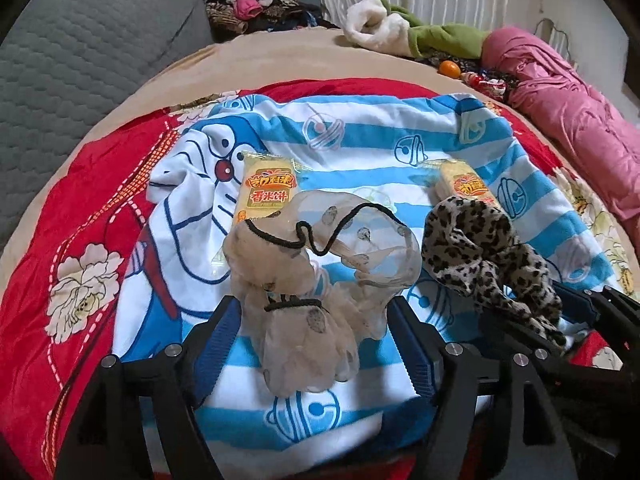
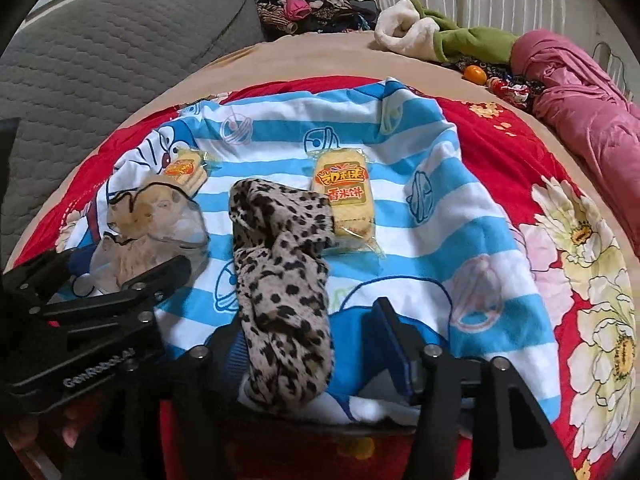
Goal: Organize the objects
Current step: 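Lower both scrunchies onto the striped cloth and open both grippers, then withdraw both open tools back from the tray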
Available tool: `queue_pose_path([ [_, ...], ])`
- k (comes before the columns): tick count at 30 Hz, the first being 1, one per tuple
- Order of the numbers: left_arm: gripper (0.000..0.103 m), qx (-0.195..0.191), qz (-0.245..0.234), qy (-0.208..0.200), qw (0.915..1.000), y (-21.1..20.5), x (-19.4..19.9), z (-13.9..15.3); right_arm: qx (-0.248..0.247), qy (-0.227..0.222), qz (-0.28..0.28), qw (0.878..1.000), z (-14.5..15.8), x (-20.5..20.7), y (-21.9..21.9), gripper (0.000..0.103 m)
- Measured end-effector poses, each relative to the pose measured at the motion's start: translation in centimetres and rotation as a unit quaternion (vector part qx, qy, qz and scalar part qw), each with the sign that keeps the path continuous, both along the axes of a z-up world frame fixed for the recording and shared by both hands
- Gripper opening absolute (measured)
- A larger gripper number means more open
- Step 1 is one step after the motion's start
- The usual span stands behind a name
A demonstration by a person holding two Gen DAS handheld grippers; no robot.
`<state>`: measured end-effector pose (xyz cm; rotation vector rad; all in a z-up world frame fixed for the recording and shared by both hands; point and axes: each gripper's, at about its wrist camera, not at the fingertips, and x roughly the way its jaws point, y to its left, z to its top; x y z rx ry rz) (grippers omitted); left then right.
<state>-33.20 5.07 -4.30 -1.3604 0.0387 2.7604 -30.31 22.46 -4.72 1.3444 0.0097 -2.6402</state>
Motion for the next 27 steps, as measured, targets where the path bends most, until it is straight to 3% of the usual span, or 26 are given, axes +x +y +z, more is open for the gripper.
queue_pose_path([
  [17,0.077,0.042,0.015,-0.017,0.9989,-2.1,3.8,1.1,-0.005,0.005,-0.001,1.0,2.0,2.7,0.4,0.069],
  [27,0.083,0.065,0.009,-0.024,0.9976,-2.6,6.8,2.4,-0.01,0.014,-0.004,1.0,3.6,5.2,0.4,0.079],
])
